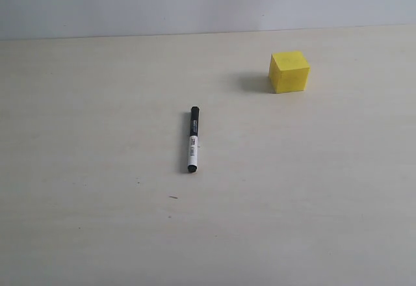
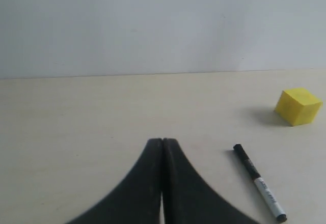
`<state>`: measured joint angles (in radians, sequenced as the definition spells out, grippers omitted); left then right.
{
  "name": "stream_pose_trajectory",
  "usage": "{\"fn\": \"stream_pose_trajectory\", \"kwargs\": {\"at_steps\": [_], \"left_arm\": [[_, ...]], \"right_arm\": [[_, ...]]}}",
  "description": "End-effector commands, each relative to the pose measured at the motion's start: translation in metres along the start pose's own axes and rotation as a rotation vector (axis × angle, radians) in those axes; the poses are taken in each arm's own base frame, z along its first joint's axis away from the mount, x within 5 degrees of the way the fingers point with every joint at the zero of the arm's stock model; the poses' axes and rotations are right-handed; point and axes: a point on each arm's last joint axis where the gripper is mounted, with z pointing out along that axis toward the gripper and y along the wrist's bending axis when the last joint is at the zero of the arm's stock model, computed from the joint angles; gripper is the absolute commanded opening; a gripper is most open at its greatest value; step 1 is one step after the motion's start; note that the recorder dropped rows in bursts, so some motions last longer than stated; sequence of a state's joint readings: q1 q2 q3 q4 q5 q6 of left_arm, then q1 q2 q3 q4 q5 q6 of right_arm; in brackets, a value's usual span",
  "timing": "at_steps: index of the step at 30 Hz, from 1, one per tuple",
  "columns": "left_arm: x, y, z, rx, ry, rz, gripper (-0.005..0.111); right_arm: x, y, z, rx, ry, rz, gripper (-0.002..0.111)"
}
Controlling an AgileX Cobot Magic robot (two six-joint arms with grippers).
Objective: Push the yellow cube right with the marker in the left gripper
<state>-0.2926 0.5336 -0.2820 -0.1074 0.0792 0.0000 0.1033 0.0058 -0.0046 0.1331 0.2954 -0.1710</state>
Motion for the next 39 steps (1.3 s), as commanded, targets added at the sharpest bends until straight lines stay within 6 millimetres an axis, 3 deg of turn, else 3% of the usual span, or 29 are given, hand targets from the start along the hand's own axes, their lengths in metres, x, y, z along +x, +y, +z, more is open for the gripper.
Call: {"fn": "stream_pose_trajectory", "kwargs": {"at_steps": [1,15,27,39], "left_arm": [[0.019,0.007,-0.013,-0.048,-0.017,0.019,0.000],[0.077,0.013,-0.029,-0.066,-0.021,0.043,0.000],[0.078,0.011,-0.040,-0.055,-0.079,0.044,0.000],[0.085,0.014,-0.042,-0.100,-0.028,0.036,0.000]], "right_arm": [[0.001,0.000,0.000,-0.001,-0.007,-0.004,0.000],[0.001,0.000,0.000,-0.001,-0.007,-0.004,0.000],[0.001,0.000,0.000,-0.001,-0.007,-0.004,0.000],[0.001,0.000,0.000,-0.001,-0.007,-0.004,0.000]]}}
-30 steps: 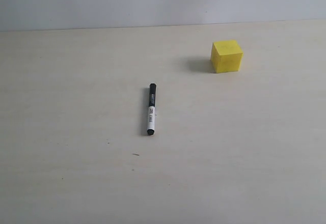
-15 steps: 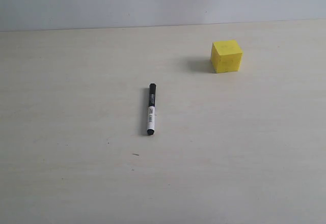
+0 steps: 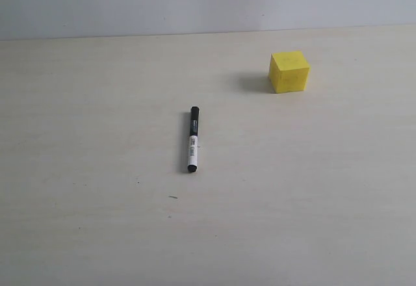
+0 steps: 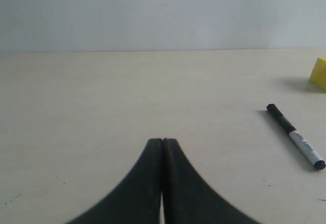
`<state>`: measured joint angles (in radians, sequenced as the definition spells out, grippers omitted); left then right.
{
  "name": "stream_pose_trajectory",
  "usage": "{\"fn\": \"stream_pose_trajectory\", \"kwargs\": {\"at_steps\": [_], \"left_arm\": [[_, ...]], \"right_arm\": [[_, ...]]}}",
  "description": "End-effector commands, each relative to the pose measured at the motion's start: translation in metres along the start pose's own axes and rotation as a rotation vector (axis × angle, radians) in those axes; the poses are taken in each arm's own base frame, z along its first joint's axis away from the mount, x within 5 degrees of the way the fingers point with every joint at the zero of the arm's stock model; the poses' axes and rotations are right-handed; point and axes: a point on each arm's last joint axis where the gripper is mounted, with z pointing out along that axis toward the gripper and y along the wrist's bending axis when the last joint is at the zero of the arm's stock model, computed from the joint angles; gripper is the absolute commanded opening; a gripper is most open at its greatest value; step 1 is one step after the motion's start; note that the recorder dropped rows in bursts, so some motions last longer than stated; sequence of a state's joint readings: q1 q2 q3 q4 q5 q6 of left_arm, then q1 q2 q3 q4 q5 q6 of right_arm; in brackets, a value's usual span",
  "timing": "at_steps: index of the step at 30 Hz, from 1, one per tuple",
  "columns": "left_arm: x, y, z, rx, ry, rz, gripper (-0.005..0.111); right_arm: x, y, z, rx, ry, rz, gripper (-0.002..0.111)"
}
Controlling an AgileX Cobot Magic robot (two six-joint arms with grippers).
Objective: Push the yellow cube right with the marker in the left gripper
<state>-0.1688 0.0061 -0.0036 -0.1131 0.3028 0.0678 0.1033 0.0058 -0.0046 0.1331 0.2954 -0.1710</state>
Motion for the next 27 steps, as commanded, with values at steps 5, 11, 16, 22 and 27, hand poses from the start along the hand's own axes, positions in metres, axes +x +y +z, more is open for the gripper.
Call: {"fn": "stream_pose_trajectory", "kwargs": {"at_steps": [5,11,16,22,27], "left_arm": [[0.0024,0.0006,-0.0001,-0.010,0.013,0.016,0.000],[0.0058,0.0003,-0.0002,-0.006,0.051,0.013,0.000],[0.0058,0.0003,-0.0002,-0.006,0.051,0.013,0.000],[0.0058,0.0003,-0.0002,-0.006,0.051,0.013,0.000],[0.0058,0.0003,-0.0002,-0.006,0.051,0.013,0.000]], "right_arm": [[0.0007,0.0000,0.0000,-0.001,-0.007,-0.004,0.000],[0.0007,0.0000,0.0000,-0.001,-0.007,-0.004,0.000],[0.0007,0.0000,0.0000,-0.001,-0.007,-0.004,0.000],[0.0007,0.0000,0.0000,-0.001,-0.007,-0.004,0.000],[0.0007,0.0000,0.0000,-0.001,-0.007,-0.004,0.000]]}}
